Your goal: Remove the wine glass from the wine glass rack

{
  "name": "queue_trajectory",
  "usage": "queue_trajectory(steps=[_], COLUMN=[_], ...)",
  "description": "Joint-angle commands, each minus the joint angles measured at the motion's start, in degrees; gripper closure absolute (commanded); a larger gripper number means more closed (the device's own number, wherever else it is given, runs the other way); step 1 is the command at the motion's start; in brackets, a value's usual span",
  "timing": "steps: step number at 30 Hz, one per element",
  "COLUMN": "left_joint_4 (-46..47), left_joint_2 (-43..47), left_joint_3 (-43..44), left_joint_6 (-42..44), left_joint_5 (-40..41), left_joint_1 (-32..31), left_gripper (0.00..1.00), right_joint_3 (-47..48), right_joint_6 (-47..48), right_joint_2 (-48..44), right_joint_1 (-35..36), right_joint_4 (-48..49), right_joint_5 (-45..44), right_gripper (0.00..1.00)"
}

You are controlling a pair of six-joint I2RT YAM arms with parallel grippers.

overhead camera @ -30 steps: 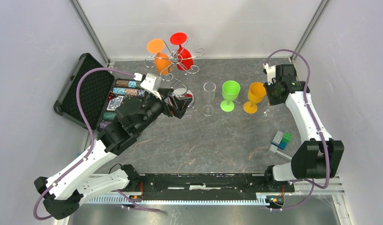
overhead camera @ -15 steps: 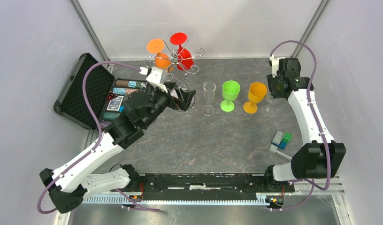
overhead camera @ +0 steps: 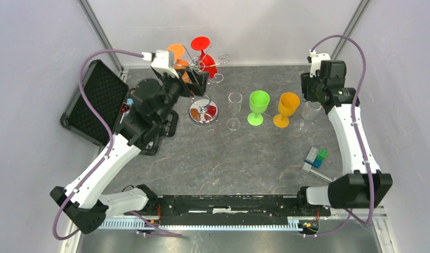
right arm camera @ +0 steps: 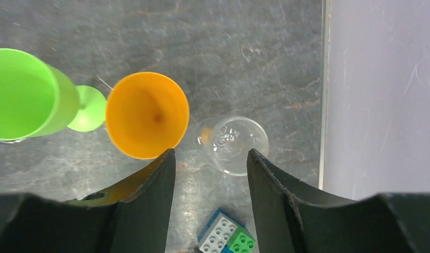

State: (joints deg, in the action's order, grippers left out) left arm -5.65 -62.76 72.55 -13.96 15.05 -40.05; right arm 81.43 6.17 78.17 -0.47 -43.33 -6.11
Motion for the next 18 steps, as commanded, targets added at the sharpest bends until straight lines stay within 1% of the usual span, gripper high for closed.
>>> queue_trajectory(steps=[1,5,8,12,15,18], left_joint_4=[-4.32,-5.90,-7.08,-7.05,-7.29,-6.97], left_joint_2=[-2.29,-4.07,-6.82,-11.07,-13.41,-16.02], left_joint_3=[6.22,6.94,8.65,10.52,11.10,11.27], left_joint_6=[-11.59,-17.22,-21.18,-24.45,-22.83,-22.34], left_joint_5=[-10.48,-15.42,-21.66,-28.82,-27.52,-27.22], left_joint_1=[11.21,19.27,26.21,33.15,34.80,36.60], left_gripper=[0.00,0.00,0.00,0.06,0.06,0.04], right_joint_3=[-4.05,-9.08,-12.44,-16.15,-18.44,-23.15], right_joint_6=[-4.44,-9.50,-12.53,-15.18,-18.19,-22.39], right_joint_2=[-8.77,-13.63,-16.69,-19.51,-21.17,-24.68], right_joint_1=[0.19,0.14,0.18,0.13,0.12,0.13], right_joint_4=[9.89,15.29,19.10,22.57,24.88,30.67], right_joint_5=[8.43,14.50,19.23,22.99,26.14,33.35], right_gripper=[0.41,0.41,0.41,0.41,0.44,0.45])
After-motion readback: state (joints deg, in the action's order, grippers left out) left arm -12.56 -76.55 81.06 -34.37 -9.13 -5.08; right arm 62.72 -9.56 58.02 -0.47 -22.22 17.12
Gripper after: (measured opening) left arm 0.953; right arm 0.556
